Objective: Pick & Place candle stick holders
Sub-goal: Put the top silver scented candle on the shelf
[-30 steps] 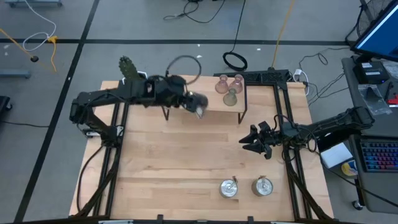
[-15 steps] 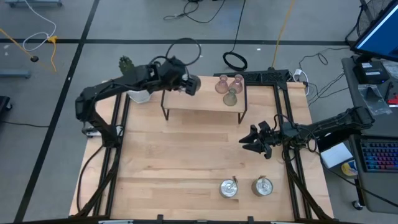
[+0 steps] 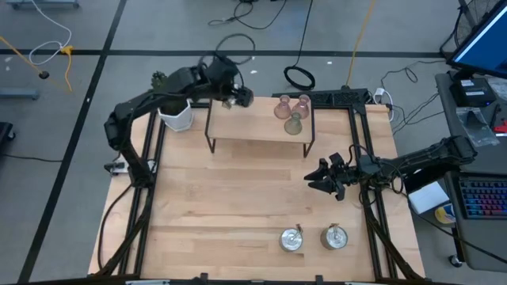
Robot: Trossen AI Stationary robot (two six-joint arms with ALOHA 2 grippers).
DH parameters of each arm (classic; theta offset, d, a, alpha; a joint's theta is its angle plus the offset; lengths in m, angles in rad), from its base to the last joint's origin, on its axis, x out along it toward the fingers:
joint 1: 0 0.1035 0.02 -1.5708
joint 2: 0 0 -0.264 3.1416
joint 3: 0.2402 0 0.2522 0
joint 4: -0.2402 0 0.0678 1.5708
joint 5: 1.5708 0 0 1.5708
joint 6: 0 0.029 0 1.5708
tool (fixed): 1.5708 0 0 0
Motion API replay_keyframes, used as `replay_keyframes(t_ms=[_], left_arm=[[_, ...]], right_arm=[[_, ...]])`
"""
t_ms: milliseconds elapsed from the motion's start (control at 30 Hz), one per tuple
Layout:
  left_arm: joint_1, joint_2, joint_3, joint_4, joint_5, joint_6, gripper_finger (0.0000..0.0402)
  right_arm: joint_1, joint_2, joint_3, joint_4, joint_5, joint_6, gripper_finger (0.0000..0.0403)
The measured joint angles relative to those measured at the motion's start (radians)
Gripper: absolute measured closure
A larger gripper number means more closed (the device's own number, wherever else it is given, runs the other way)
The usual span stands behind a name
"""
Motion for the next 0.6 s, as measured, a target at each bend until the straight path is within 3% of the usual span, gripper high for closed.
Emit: replay_keyframes(t_ms=[200, 600], left_arm=[[0.037, 0.037, 0.134, -0.088, 0.015, 0.037, 0.0045], [0.122, 0.281, 0.405, -0.394, 0.051, 0.080, 0.0045]], right_arm=[[0.000, 0.000, 0.000, 0.000, 0.000, 0.000, 0.0236], [0.000, 0.000, 0.000, 0.000, -0.001, 0.022, 0.0236]])
